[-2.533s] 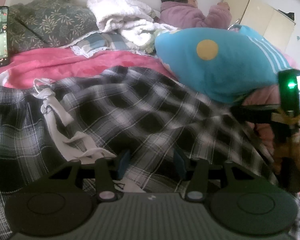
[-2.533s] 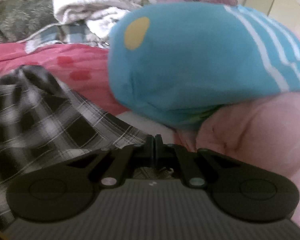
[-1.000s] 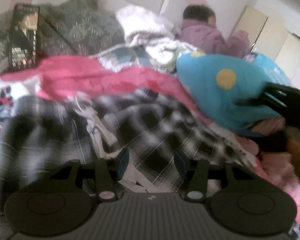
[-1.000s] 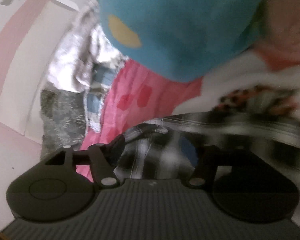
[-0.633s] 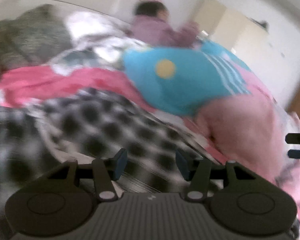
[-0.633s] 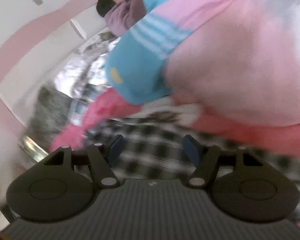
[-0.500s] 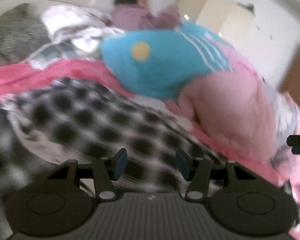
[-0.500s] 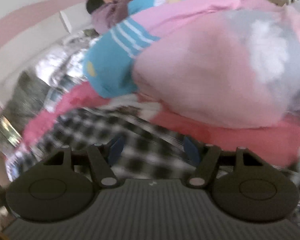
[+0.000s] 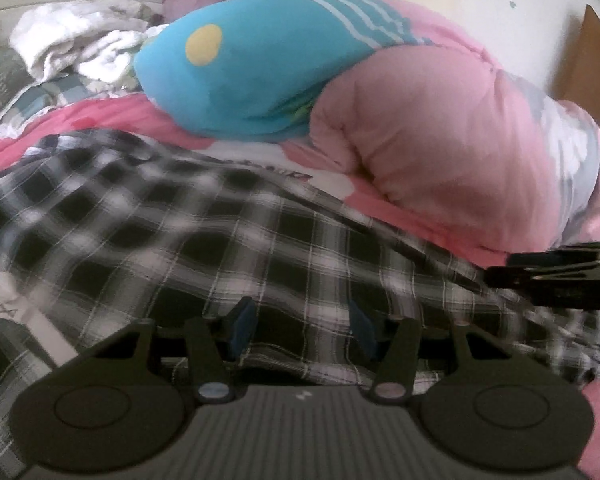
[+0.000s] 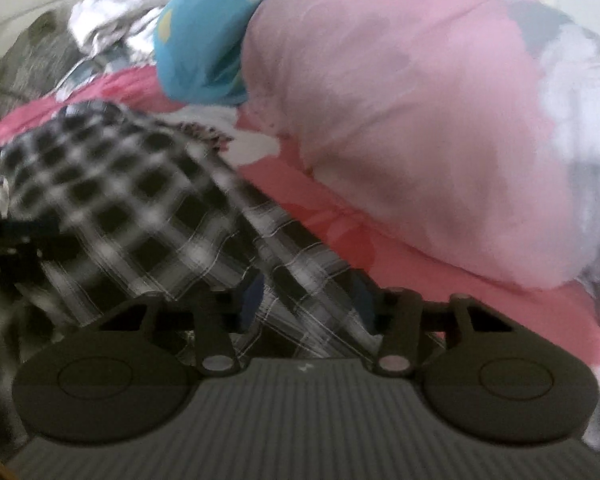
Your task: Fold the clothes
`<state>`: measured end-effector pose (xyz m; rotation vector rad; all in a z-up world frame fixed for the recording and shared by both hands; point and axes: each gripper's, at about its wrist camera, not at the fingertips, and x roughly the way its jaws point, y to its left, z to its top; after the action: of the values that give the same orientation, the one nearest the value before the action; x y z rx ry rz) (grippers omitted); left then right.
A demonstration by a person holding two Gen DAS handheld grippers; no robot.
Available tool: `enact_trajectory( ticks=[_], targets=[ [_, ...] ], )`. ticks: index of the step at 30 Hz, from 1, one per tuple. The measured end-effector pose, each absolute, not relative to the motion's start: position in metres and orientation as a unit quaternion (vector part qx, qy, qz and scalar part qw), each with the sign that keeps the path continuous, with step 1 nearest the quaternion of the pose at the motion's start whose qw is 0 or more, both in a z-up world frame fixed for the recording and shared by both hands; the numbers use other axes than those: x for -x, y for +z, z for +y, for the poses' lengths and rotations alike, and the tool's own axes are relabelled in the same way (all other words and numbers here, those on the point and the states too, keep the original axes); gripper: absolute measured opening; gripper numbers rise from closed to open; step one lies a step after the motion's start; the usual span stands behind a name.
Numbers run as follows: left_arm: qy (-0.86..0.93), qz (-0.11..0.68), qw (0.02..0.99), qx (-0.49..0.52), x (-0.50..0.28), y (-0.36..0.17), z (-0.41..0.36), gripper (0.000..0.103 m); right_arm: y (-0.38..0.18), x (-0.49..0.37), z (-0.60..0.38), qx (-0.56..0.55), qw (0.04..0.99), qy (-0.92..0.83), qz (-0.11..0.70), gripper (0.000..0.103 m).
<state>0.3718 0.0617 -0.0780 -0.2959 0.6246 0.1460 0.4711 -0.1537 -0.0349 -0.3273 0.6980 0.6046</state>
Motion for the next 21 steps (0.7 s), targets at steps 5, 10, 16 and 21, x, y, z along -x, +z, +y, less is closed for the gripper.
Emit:
enact_trajectory(
  ticks=[5, 10, 16, 21],
  targets=[
    [0.078, 0.317, 0.936, 0.131, -0.381, -0.088, 0.059, 0.053, -0.051, -0.483, -0.133, 0.195, 0.87, 0.314, 0.328, 0.037],
    [0.083, 0.315, 0.938, 0.12, -0.383, -0.09, 0.056, 0.053, -0.069, -0.496, -0.116, 0.231, 0.859, 0.317, 0.328, 0.037],
    [0.085, 0.315, 0.938, 0.113, -0.384, -0.091, 0.055, 0.053, -0.07, -0.506, -0.121, 0.201, 0.872, 0.311, 0.32, 0.003],
    [0.086, 0.315, 0.939, 0.11, -0.384, -0.091, 0.055, 0.053, -0.054, -0.518, -0.129, 0.176, 0.897, 0.281, 0.293, 0.003]
  ],
)
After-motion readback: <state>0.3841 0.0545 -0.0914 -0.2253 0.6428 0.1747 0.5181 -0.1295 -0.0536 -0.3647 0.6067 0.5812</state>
